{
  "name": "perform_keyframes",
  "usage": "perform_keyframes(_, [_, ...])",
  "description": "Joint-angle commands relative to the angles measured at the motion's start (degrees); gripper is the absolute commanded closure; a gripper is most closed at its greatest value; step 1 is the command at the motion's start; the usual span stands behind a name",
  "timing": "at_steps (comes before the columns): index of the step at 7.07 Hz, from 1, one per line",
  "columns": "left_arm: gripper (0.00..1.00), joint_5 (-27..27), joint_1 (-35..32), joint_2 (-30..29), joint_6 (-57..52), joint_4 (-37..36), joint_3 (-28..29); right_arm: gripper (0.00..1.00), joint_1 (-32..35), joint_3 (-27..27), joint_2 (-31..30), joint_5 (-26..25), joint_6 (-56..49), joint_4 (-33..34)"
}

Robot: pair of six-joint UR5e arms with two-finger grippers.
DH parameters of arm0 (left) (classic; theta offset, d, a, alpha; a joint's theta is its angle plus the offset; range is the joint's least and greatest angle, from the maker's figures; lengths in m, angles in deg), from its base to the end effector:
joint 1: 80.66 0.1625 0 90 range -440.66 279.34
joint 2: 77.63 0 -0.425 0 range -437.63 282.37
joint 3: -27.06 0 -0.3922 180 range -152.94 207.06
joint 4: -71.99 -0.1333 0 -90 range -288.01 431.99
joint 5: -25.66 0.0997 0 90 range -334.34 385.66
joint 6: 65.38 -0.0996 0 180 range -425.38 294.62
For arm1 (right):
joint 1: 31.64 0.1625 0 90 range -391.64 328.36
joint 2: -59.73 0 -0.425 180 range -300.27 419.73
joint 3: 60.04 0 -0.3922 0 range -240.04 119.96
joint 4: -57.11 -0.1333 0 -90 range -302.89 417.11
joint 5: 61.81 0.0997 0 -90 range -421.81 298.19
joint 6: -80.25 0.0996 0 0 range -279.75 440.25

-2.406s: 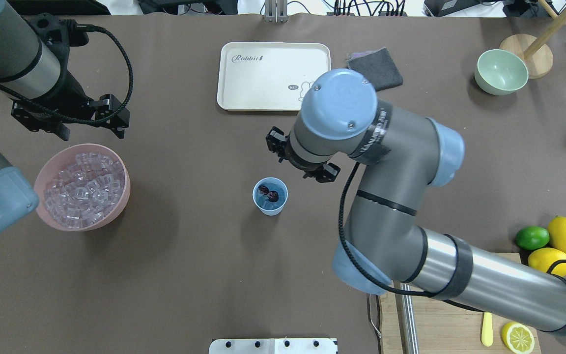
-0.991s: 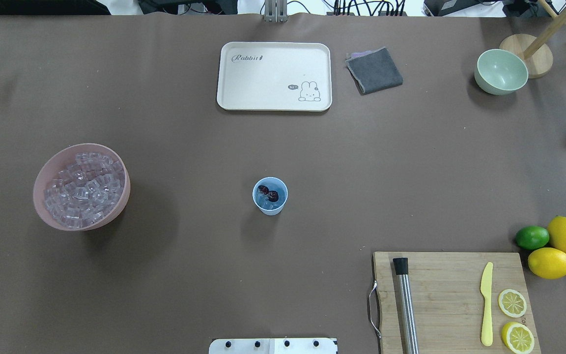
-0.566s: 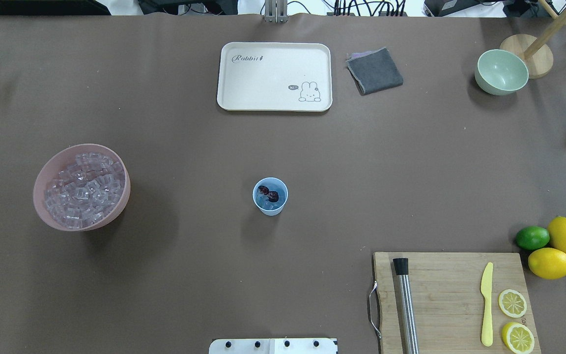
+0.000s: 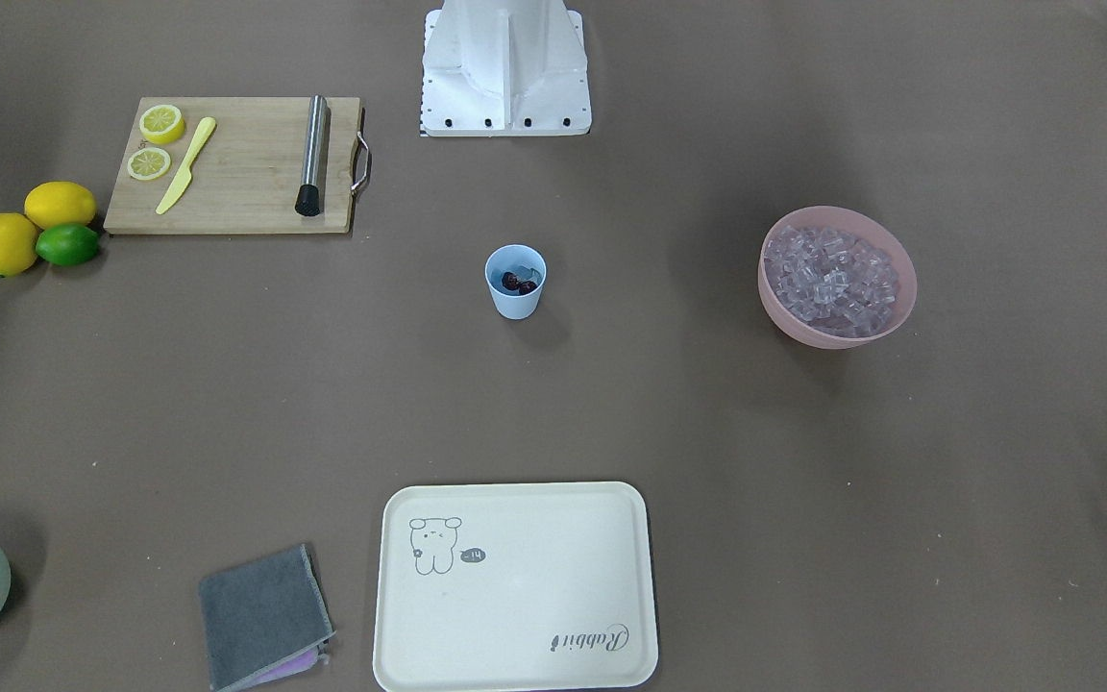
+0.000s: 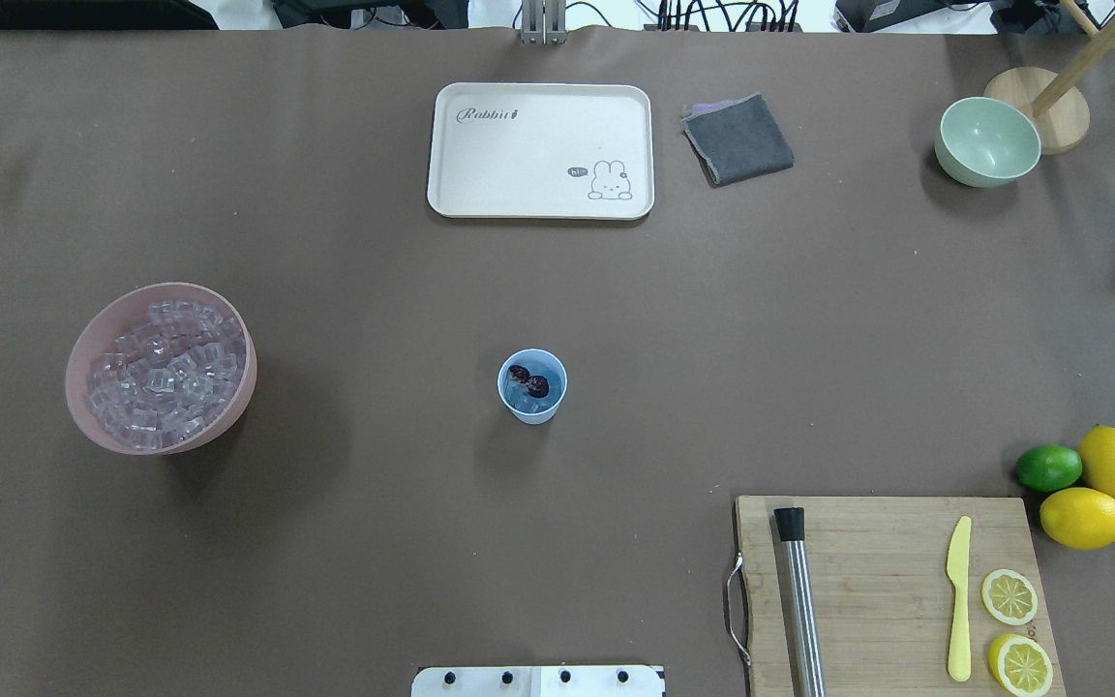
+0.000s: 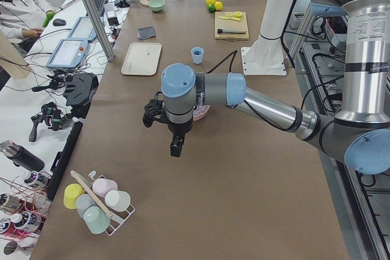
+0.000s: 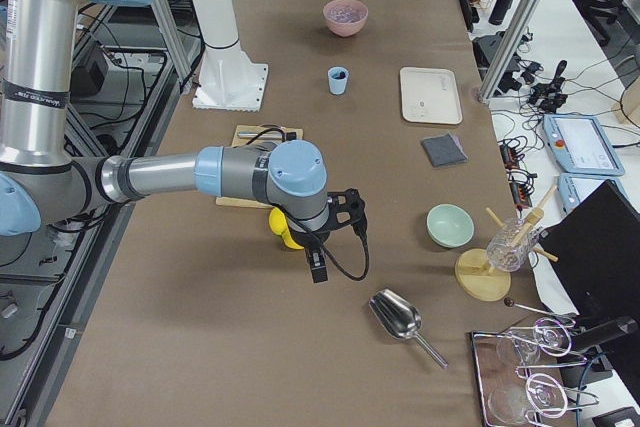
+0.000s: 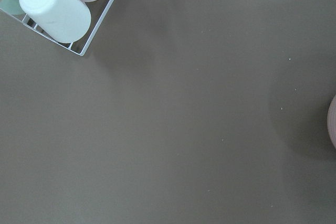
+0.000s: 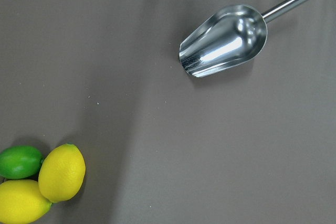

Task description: Put ice and cherries in cup

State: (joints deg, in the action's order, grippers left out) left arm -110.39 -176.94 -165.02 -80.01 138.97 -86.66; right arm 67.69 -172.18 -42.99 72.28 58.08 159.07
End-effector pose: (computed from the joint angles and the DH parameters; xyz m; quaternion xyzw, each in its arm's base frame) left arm -0.1098 -0.4345 0.5182 0.0559 0.3874 0.0605 0.9182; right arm 0.1263 -0.3742 0.5888 0.0821 -0.3667 -0.0953 0.9218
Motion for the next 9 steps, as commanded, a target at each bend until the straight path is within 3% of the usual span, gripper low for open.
perform_keyframes(1, [0.02,0.0,0.13,-0.15,0.04,0.0,-0.1,0.0,-0.81,0.35,0.05,-0.14,0.45,0.0])
perform_keyframes(9, [0.02,0.0,0.13,-0.24,0.57,0.0,-0.8,0.0,-0.81,3.42,-1.18,-0.23,-0.25,-0.52])
